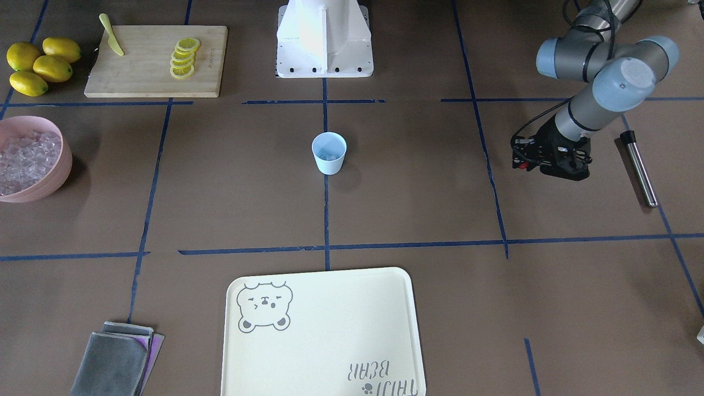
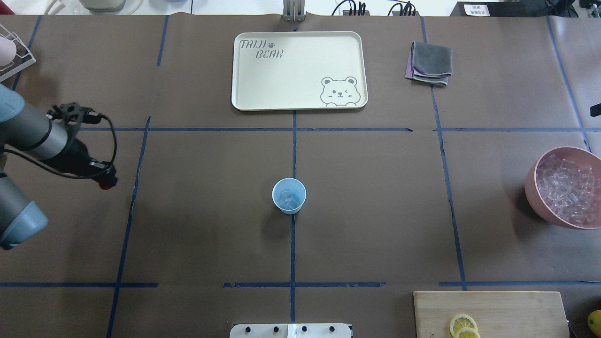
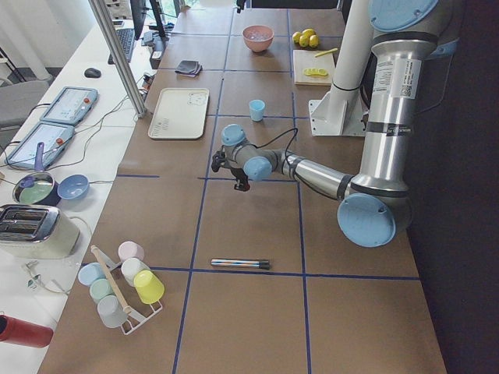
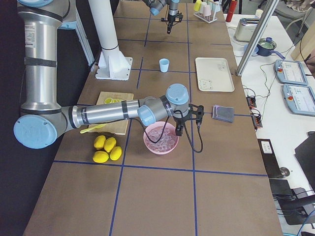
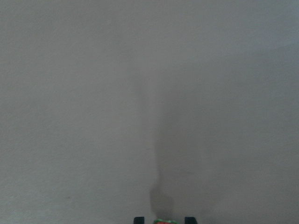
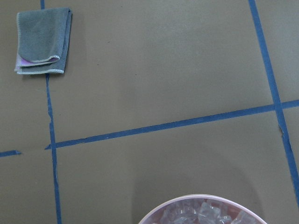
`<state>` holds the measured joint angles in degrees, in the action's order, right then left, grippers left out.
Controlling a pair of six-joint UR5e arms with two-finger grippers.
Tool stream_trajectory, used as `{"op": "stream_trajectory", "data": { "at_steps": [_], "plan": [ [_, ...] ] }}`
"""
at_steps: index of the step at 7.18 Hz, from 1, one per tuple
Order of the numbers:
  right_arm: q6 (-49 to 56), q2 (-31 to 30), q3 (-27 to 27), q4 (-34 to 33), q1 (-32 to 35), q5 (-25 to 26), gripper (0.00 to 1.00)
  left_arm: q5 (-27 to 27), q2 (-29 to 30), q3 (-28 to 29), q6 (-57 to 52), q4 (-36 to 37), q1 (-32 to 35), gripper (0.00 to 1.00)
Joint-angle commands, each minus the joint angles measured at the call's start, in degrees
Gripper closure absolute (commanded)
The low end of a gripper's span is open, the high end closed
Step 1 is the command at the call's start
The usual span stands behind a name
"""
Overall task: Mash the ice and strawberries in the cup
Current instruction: 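Carry the strawberry with the left gripper over the blue cup and release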
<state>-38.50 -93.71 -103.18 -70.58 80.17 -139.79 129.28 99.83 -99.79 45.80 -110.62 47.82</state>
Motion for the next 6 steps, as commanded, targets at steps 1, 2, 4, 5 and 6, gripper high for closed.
{"op": "stream_trajectory", "data": {
  "at_steps": [1,2,4,5,6],
  "plan": [
    [0.00,0.10,0.17,0.00,-0.02,0.13,0.00,1.95,15.32,0.38,18.54,-0.21,-6.03,1.00],
    [-0.09,0.28,0.26,0.00,-0.02,0.22,0.00,-0.23,20.26,0.39,25.67,-0.65,-7.72,1.00],
    [-0.09,0.37,0.35,0.00,-0.02,0.22,0.00,-12.56,27.58,1.17,32.22,-3.79,-15.08,1.00],
    [-0.09,0.28,0.26,0.09,0.07,0.05,0.00,-19.08,28.91,4.14,36.25,-9.56,-17.91,1.00],
    [-0.09,0.28,0.35,0.09,0.07,0.05,0.00,-20.71,29.54,7.21,38.73,-13.79,-18.72,1.00]
  ]
}}
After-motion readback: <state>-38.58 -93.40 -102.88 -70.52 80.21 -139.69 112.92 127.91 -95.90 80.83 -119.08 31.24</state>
